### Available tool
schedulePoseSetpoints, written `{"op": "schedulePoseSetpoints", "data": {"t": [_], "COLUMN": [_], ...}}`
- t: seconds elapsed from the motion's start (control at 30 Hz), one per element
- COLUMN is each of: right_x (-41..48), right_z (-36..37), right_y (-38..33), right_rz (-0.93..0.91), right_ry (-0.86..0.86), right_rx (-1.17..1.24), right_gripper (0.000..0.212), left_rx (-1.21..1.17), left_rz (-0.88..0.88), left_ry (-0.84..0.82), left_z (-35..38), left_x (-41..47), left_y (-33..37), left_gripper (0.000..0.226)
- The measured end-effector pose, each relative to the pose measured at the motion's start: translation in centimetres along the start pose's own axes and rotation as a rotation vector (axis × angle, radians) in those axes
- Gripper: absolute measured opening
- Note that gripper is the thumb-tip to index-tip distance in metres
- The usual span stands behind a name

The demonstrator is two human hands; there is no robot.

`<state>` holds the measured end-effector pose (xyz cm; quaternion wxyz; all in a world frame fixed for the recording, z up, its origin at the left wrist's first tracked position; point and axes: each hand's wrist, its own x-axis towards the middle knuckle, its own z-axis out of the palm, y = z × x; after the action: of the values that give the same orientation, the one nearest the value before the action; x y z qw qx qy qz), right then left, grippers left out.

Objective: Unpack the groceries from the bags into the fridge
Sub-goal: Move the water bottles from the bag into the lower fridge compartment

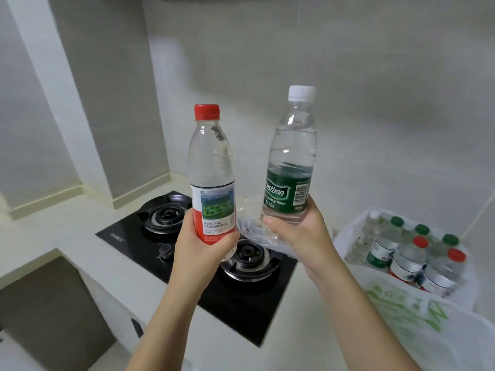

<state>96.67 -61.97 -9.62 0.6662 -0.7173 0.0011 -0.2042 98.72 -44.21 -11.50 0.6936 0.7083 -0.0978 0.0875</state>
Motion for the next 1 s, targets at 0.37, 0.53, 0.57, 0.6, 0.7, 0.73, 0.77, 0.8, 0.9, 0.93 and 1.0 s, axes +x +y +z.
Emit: {"op": "schedulePoseSetpoints", "data": {"t": [0.37,0.53,0.57,0.6,0.7,0.73,0.77,0.8,0.9,0.93,1.0], "right_x": [-3.0,-4.3,-4.6,-4.8,-5.4,-5.5,-5.6,-5.7,-6.0,-6.1,-6.4], "right_z": [12.1,18.1,19.3,20.5,24.1,25.3,26.6,27.9,31.9,33.2,35.7], "right_y": [0.9,0.3,0.3,0.2,0.1,0.1,0.2,0.1,-0.2,-0.5,-1.0], "right_rz": [0.025,0.032,0.026,0.019,0.035,0.038,0.037,0.031,-0.004,-0.014,-0.036], "right_ry": [-0.300,-0.525,-0.560,-0.595,-0.705,-0.748,-0.789,-0.830,-0.969,-1.016,-1.108], "right_rx": [0.139,0.187,0.185,0.180,0.190,0.196,0.198,0.199,0.204,0.214,0.239], "right_gripper": [0.055,0.056,0.057,0.058,0.058,0.059,0.060,0.062,0.071,0.070,0.067], "left_rx": [0.074,0.140,0.151,0.162,0.198,0.212,0.226,0.237,0.259,0.267,0.297], "left_rz": [-0.036,-0.066,-0.070,-0.074,-0.094,-0.101,-0.110,-0.117,-0.132,-0.137,-0.137], "left_ry": [0.322,0.534,0.577,0.620,0.750,0.794,0.841,0.890,1.052,1.110,1.218], "left_z": [-12.2,-17.3,-18.1,-18.9,-21.3,-22.1,-22.8,-23.4,-24.9,-25.4,-26.4], "left_x": [-5.4,-8.1,-8.6,-9.1,-10.8,-11.4,-11.9,-12.3,-13.3,-13.6,-14.4], "left_y": [0.8,1.4,1.6,1.7,2.0,2.0,2.1,2.2,2.5,2.7,2.9], "left_gripper": [0.051,0.054,0.053,0.053,0.053,0.052,0.051,0.051,0.052,0.053,0.052]}}
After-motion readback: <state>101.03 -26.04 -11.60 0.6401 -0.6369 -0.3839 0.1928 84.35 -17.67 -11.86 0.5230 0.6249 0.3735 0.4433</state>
